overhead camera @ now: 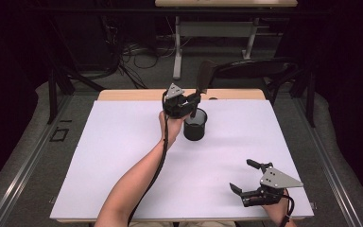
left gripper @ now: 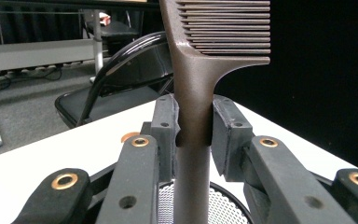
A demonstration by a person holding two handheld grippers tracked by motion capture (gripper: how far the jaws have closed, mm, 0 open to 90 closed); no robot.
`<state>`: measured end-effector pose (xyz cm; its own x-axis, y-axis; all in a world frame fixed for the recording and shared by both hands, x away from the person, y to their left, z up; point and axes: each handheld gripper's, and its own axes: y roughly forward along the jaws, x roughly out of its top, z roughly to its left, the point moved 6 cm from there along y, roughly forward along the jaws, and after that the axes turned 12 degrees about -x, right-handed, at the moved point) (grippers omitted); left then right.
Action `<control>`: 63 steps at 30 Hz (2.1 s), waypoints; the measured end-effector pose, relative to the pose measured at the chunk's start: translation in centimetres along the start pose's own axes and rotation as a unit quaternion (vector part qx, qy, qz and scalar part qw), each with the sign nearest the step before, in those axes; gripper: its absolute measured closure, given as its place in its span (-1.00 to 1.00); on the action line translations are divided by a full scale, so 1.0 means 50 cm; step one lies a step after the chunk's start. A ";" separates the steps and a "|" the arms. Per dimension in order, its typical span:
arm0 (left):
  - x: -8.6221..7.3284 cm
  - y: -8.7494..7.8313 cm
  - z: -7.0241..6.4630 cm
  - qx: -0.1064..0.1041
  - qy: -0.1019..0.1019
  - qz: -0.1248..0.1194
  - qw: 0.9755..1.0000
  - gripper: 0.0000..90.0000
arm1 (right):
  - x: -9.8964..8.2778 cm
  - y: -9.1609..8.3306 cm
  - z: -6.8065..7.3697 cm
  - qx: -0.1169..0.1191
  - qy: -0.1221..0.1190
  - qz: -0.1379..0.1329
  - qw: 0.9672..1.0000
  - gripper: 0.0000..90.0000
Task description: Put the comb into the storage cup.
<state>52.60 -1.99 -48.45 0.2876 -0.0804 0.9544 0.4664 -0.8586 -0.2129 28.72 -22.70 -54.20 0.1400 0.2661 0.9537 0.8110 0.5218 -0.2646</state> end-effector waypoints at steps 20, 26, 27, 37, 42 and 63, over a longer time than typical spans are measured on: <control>-0.020 0.004 0.003 0.000 -0.004 0.009 1.000 0.61 | 0.000 0.000 0.000 0.000 -0.002 -0.001 1.000 -0.95; -0.025 0.006 0.003 0.002 -0.003 0.014 1.000 0.61 | 0.000 0.000 0.000 0.000 -0.002 -0.001 1.000 -0.95; -0.026 0.006 0.003 0.002 -0.002 0.018 1.000 0.61 | 0.001 0.000 0.000 0.000 -0.003 -0.001 1.000 -0.95; -0.035 0.007 0.003 -0.001 0.000 0.023 1.000 0.61 | 0.000 0.001 0.000 0.001 -0.001 0.000 1.000 -0.95; -0.040 0.010 0.001 -0.002 -0.001 0.024 1.000 0.61 | -0.001 0.000 0.001 0.003 0.000 0.002 1.000 -0.95; -0.057 0.014 0.003 0.008 0.002 0.036 0.999 0.61 | -0.001 0.000 0.001 0.003 -0.001 0.003 1.000 -0.95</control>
<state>52.22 -2.27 -51.36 0.3184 -0.1444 0.9369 0.4573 -0.8424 -0.2852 28.72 -22.67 -54.25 0.1443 0.2702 0.9519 0.8070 0.5245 -0.2712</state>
